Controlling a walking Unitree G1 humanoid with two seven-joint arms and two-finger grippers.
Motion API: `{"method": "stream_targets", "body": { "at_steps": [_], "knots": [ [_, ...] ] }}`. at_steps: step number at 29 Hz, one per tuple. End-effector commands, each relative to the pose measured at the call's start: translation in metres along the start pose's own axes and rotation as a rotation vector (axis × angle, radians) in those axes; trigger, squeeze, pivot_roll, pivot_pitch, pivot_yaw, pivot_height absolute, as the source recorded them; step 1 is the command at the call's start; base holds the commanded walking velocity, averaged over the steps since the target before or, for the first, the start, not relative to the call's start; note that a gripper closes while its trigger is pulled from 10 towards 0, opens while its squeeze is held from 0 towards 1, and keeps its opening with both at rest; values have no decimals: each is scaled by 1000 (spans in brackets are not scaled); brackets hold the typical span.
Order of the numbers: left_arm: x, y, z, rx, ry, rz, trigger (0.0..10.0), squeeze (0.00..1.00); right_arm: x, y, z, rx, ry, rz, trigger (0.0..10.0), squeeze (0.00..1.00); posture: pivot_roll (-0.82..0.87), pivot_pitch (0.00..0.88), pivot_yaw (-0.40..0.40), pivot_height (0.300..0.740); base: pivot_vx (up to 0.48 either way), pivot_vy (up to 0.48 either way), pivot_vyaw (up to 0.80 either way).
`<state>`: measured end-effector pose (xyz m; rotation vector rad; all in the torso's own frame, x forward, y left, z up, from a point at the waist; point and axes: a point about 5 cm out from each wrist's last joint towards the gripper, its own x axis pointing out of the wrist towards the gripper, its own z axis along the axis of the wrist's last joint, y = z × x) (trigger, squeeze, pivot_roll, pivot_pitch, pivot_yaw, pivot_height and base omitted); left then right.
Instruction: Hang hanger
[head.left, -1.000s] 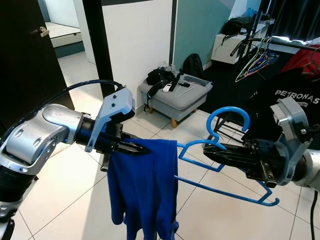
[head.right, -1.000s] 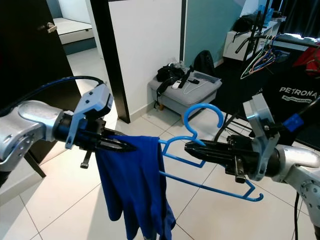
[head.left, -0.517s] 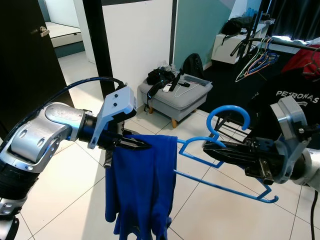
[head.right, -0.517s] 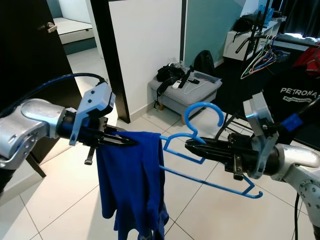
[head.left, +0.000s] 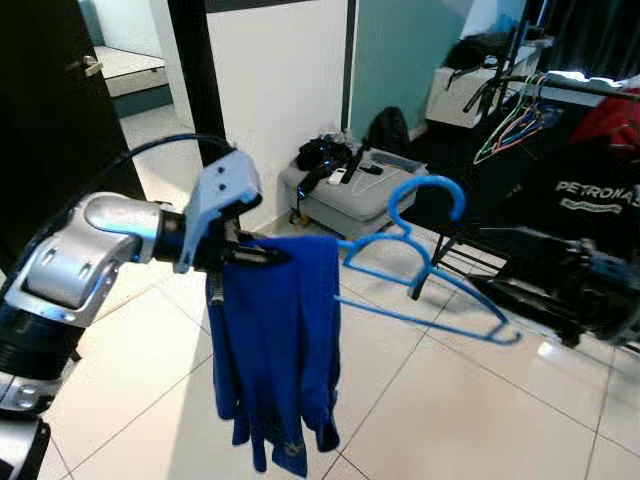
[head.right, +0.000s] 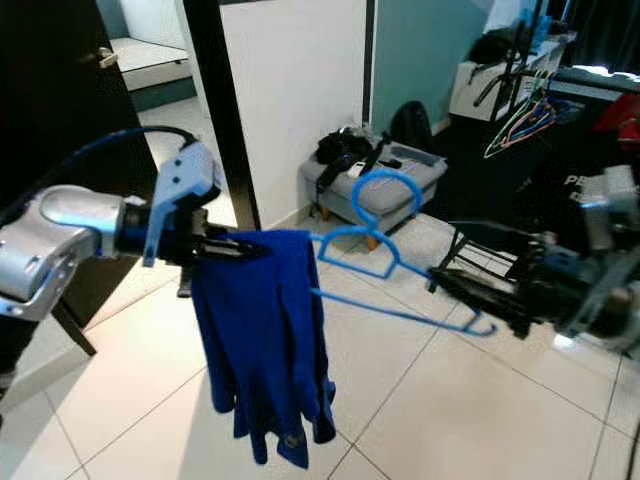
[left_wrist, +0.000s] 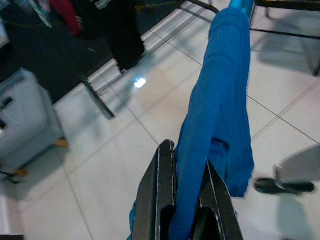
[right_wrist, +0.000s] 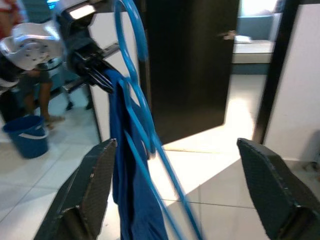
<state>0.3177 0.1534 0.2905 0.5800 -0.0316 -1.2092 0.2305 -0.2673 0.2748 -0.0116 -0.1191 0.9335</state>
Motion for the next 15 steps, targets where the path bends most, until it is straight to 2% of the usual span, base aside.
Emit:
{"method": "stream_targets", "body": {
  "at_steps": [1,3,4,5,6,7,8,9,10,14,15],
  "knots": [
    [-9,13,11,22,-54,101,0,0,-18,2,-1,10,-16,-74,10000,1000,-84,0,36,740,0,0,0],
    [-9,13,11,22,-54,101,0,0,-18,2,-1,10,-16,-74,10000,1000,-84,0,36,740,0,0,0],
    [-13,21,17,17,-95,158,0,0,-30,7,-10,63,-27,-109,10000,1000,-88,0,42,740,0,0,0],
    [-13,21,17,17,-95,158,0,0,-30,7,-10,63,-27,-109,10000,1000,-88,0,42,740,0,0,0],
    [-15,25,26,12,-151,185,0,0,-37,12,-24,125,-22,-144,10000,1000,-91,0,44,740,0,0,0],
    [-15,25,26,12,-151,185,0,0,-37,12,-24,125,-22,-144,10000,1000,-91,0,44,740,0,0,0],
    [-15,27,39,10,-227,195,0,0,-40,15,-44,196,-10,-180,10000,467,-91,0,45,740,0,0,0],
    [-14,29,51,13,-289,191,0,0,-38,16,-61,258,-5,-208,10000,0,-89,0,43,740,0,0,0],
    [-14,29,58,15,-327,187,0,0,-37,17,-72,294,-2,-225,10000,0,-89,0,43,740,0,0,0],
    [-13,30,64,17,-354,187,0,0,-34,17,-79,316,-5,-238,10000,0,-87,0,42,740,0,0,0],
    [-10,31,69,27,-379,193,0,0,-27,15,-91,345,-5,-275,10000,0,-80,0,40,740,0,0,0]
  ]
}}
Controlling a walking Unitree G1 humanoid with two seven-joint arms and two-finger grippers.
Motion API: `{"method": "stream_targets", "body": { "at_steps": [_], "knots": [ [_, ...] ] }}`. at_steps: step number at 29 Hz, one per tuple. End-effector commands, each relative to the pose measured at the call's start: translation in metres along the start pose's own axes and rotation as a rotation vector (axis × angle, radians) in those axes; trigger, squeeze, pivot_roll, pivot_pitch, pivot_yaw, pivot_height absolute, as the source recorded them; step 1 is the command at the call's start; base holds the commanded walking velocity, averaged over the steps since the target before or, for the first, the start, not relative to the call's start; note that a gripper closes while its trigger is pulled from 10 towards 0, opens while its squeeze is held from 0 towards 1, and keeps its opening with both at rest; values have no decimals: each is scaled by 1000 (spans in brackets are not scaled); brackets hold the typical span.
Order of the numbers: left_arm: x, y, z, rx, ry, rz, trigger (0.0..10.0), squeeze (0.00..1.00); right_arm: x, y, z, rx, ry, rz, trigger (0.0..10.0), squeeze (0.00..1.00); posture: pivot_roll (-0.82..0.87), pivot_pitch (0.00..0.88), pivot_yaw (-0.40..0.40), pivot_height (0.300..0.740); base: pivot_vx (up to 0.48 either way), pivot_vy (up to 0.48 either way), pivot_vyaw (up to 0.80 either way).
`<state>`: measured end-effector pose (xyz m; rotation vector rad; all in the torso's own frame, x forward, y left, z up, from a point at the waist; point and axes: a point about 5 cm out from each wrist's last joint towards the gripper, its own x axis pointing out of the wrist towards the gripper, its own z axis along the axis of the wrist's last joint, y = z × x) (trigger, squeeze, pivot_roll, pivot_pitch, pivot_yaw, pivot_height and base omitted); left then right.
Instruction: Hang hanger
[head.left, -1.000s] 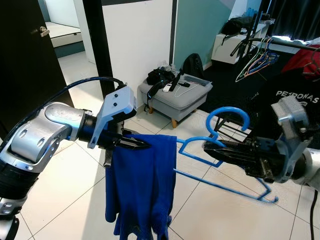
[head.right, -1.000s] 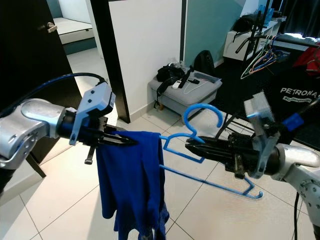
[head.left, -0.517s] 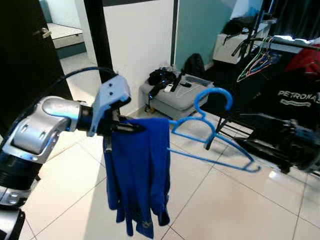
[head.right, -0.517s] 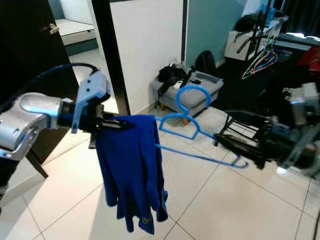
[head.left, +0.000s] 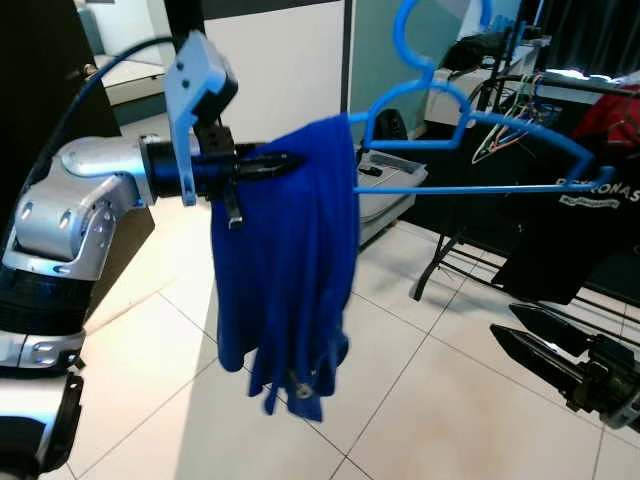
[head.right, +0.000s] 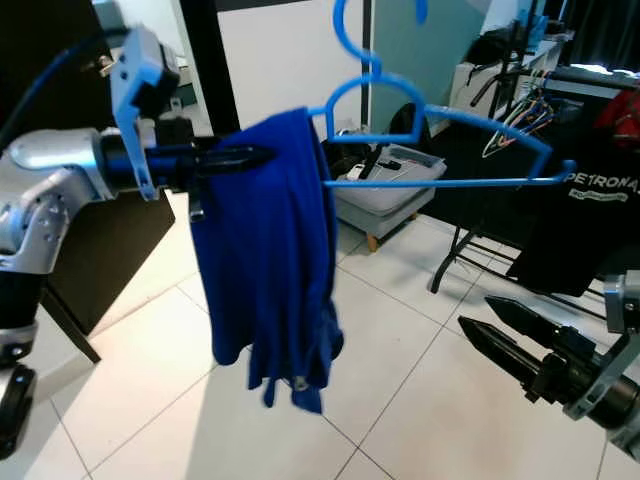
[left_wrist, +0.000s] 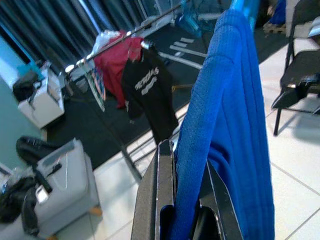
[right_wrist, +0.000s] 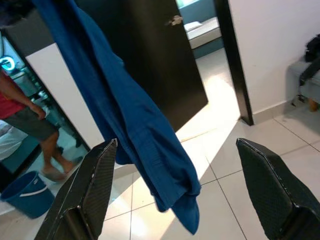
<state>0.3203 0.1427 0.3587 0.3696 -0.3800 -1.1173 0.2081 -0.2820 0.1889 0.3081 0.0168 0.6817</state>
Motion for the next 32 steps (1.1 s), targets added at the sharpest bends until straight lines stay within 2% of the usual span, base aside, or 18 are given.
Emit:
{"method": "stream_targets", "body": {
  "at_steps": [1,3,4,7,9,11,12,13,14,17,18,21,22,23,24,26,27,32],
  "knots": [
    [2,2,7,7,-35,8,0,0,6,-1,-9,17,12,-14,10000,0,-80,0,40,740,0,0,0],
    [5,2,10,11,-53,13,0,0,12,-4,-17,36,13,-42,10000,0,-79,0,39,740,0,0,0],
    [10,1,14,12,-76,7,0,0,23,-8,-24,59,5,-81,10000,0,-78,0,38,740,0,0,0],
    [13,0,16,12,-89,2,0,0,30,-11,-27,73,0,-105,10000,0,-78,0,38,740,0,0,0],
    [16,-2,18,4,-115,-10,0,0,46,-14,-47,-10,148,-162,10000,0,-78,0,38,740,0,0,0],
    [16,-2,18,4,-115,-10,0,0,46,-14,-47,-10,148,-162,10000,0,-78,0,38,740,0,0,0],
    [17,-2,19,-2,-124,-10,0,0,49,-15,-55,-62,219,-179,10000,0,-78,0,38,740,0,0,0],
    [17,-2,19,-2,-124,-10,0,0,49,-15,-55,-62,219,-179,10000,0,-78,0,38,740,0,0,0],
    [19,-3,20,-10,-135,-9,0,0,51,-17,-63,-127,297,-191,10000,0,-74,0,37,740,0,0,0],
    [20,-3,21,-15,-143,-7,0,0,51,-17,-68,-181,357,-181,10000,0,-69,0,36,740,0,0,0],
    [22,-4,22,-21,-150,-5,0,0,48,-15,-69,-233,411,-137,10000,0,-66,0,34,740,0,0,0],
    [23,-5,23,-24,-155,-4,0,0,46,-11,-69,-259,443,-87,10000,0,-66,0,34,740,0,0,0],
    [23,-6,23,-27,-157,-5,0,0,41,-4,-66,-273,463,-11,10000,0,-70,0,36,740,0,0,0],
    [23,-6,23,-27,-157,-5,0,0,41,-4,-66,-273,463,-11,10000,0,-70,0,36,740,0,0,0],
    [23,-6,24,-33,-161,-5,0,0,37,4,-64,-274,487,65,10000,0,-71,0,36,740,0,0,0],
    [23,-6,24,-33,-161,-5,0,0,37,4,-64,-274,487,65,10000,0,-71,0,36,740,0,0,0],
    [24,-7,24,-36,-164,-4,0,0,34,11,-62,-266,502,131,10000,0,-71,0,36,740,0,0,0],
    [24,-8,25,-42,-174,-1,0,0,37,21,-62,-266,521,214,10000,0,-69,0,38,740,0,0,0]
  ]
}}
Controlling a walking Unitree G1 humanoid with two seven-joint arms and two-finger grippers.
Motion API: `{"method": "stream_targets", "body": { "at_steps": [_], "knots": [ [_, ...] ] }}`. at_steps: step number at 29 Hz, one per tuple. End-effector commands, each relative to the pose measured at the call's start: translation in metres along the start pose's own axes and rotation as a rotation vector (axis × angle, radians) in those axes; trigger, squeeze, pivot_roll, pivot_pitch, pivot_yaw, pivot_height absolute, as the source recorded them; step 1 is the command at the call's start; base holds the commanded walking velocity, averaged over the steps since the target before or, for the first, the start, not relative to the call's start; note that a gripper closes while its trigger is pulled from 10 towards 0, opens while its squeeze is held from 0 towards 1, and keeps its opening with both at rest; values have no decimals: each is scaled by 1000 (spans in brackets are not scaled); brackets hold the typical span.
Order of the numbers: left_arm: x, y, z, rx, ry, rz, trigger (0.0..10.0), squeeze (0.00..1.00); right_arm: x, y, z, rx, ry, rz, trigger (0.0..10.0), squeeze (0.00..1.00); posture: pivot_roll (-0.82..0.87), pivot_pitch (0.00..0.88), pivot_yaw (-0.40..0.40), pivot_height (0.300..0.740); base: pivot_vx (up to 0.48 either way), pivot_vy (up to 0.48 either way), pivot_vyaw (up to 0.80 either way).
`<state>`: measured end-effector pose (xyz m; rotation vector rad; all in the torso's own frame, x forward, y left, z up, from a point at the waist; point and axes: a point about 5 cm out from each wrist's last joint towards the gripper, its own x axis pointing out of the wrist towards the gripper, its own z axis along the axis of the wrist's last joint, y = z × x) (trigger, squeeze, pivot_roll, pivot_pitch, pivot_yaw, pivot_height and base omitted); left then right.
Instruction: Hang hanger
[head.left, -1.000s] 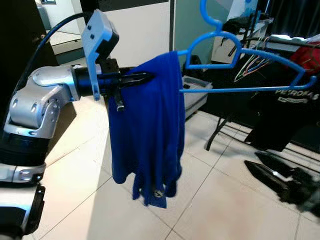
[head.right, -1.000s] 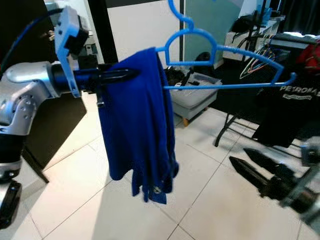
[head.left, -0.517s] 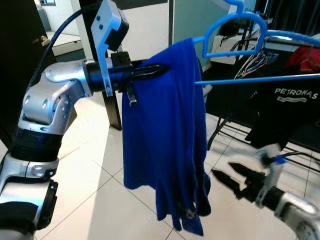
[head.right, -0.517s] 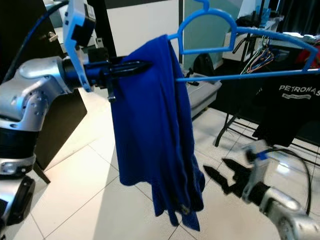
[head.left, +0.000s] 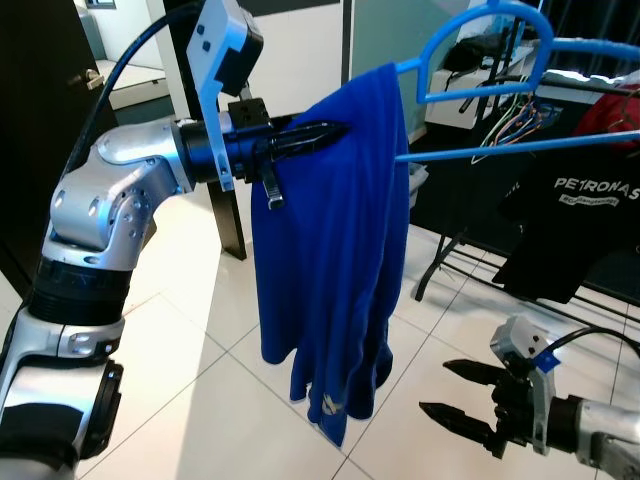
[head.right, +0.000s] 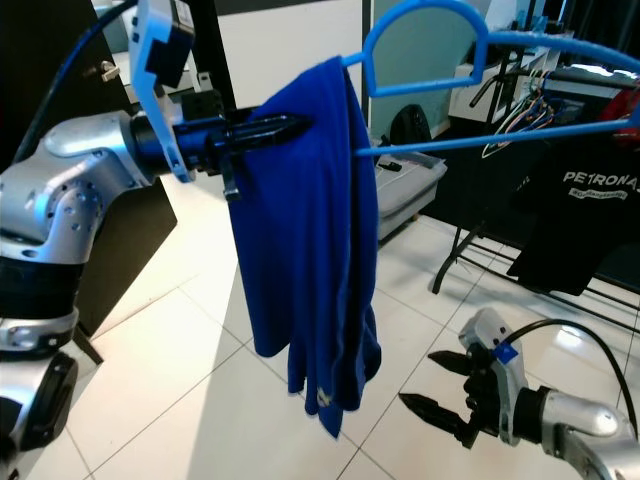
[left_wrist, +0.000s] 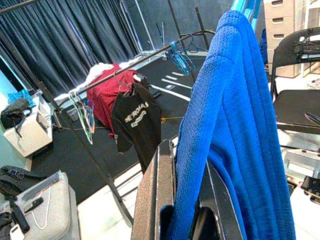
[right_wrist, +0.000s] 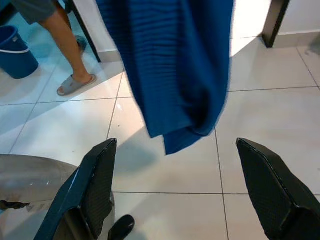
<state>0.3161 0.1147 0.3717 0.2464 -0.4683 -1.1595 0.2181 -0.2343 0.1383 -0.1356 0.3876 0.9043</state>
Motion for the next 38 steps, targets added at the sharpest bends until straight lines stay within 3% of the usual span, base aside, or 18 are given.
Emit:
{"method": "stream_targets", "body": {
  "at_steps": [1,8,15,21,29,30,31,38],
  "knots": [
    [0,0,9,12,-40,7,0,0,10,7,3,-20,7,66,10000,0,-61,0,37,740,0,0,0],
    [-1,1,11,11,-43,20,0,0,26,-3,-2,-74,60,13,10000,0,-51,0,37,740,0,0,0],
    [-3,2,13,8,-46,25,0,0,33,-8,-3,-64,60,-13,10000,0,-44,0,36,740,0,0,0],
    [-1,3,17,9,-52,25,0,0,50,-15,0,-62,40,-29,10000,0,-27,0,27,740,0,0,0],
    [0,3,18,11,-56,25,0,0,55,-18,4,-67,15,-38,10000,0,-24,0,23,740,0,0,0],
    [0,3,19,11,-57,25,0,0,55,-20,5,-67,6,-42,3216,0,-25,0,23,740,0,0,0],
    [0,2,19,12,-59,23,0,0,54,-22,6,-72,2,-49,0,0,-27,0,23,740,0,0,0],
    [1,0,22,13,-69,19,0,0,55,-29,7,-98,5,-93,0,0,-27,0,21,740,0,0,0]
  ]
}}
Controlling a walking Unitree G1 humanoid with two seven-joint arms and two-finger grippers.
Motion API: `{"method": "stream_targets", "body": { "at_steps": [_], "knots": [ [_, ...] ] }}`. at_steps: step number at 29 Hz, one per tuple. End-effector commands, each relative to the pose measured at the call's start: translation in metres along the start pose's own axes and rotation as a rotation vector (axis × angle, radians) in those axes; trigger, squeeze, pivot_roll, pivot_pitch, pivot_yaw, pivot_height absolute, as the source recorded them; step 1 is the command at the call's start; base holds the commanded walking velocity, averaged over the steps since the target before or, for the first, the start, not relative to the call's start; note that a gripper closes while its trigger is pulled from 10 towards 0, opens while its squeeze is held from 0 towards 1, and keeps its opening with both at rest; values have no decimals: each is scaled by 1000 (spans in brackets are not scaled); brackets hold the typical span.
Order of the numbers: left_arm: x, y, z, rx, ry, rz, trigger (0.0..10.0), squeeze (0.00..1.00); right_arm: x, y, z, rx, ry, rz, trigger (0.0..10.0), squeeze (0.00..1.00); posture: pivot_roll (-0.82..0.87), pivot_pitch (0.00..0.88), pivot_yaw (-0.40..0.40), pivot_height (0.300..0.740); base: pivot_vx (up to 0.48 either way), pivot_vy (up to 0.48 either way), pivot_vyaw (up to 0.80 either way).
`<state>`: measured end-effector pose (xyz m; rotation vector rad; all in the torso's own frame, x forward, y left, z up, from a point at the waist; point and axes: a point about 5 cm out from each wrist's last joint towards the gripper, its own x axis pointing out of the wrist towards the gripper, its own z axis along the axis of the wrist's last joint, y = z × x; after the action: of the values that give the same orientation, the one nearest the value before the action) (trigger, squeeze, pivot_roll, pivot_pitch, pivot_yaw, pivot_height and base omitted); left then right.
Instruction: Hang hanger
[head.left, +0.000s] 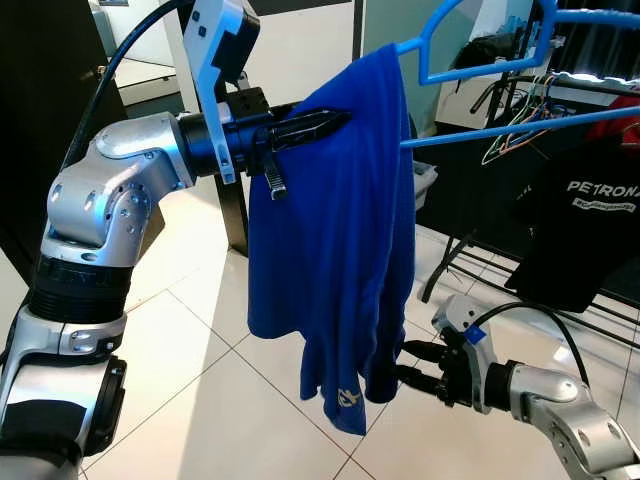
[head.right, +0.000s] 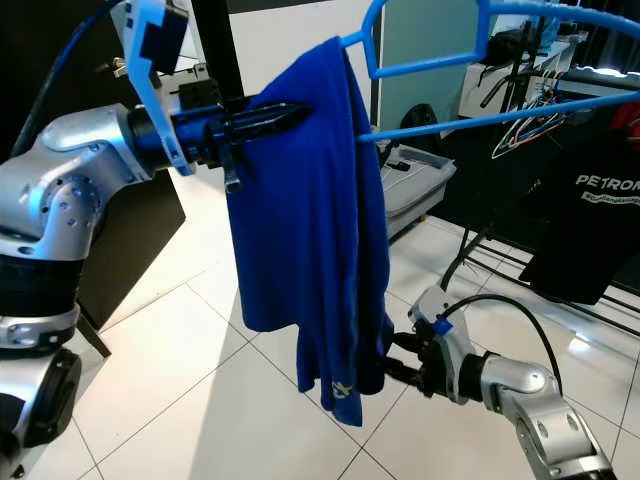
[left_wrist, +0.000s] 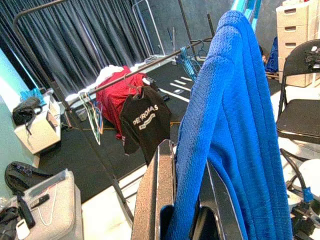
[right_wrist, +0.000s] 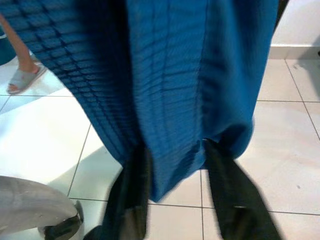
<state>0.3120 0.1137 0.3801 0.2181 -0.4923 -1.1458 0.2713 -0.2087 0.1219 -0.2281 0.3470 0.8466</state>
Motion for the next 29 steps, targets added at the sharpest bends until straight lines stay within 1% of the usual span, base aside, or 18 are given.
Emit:
{"method": "stream_targets", "body": {
  "at_steps": [1,9,11,12,14,15,17,18,21,22,25,26,29],
  "knots": [
    [0,0,13,20,-42,-2,0,0,1,-5,0,-17,1,-32,0,0,-27,0,21,740,0,0,0],
    [-1,-1,16,24,-48,-3,0,0,1,-12,-1,-26,11,-76,0,0,-25,0,18,740,0,0,0],
    [-2,-2,17,23,-54,-3,0,0,0,-17,2,-20,-9,-106,0,0,-26,0,17,740,0,0,0],
    [-3,-2,17,22,-54,1,0,0,-3,-21,6,-8,-44,-122,0,0,-26,0,15,740,0,0,0],
    [-3,-2,17,22,-54,1,0,0,-3,-21,6,-8,-44,-122,0,0,-26,0,15,740,0,0,0],
    [-5,-1,16,21,-51,11,0,0,-6,-26,15,22,-113,-145,0,0,-29,0,16,740,0,0,0],
    [-5,-1,16,21,-51,11,0,0,-6,-26,15,22,-113,-145,0,0,-29,0,16,740,0,0,0],
    [-11,1,12,21,-37,35,0,0,-14,-36,30,73,-231,-204,0,0,-34,0,17,740,0,0,0],
    [-11,1,12,21,-37,35,0,0,-14,-36,30,73,-231,-204,0,0,-34,0,17,740,0,0,0],
    [-19,4,5,17,-17,68,0,0,-24,-48,49,135,-370,-273,0,0,-41,0,17,740,0,0,0],
    [-19,4,5,17,-17,68,0,0,-24,-48,49,135,-370,-273,0,0,-41,0,17,740,0,0,0],
    [-32,4,-10,11,19,102,0,0,-36,-62,69,199,-513,-345,0,0,-49,0,7,740,0,0,0],
    [-32,4,-10,11,19,102,0,0,-36,-62,69,199,-513,-345,0,0,-49,0,7,740,0,0,0]
  ]
}}
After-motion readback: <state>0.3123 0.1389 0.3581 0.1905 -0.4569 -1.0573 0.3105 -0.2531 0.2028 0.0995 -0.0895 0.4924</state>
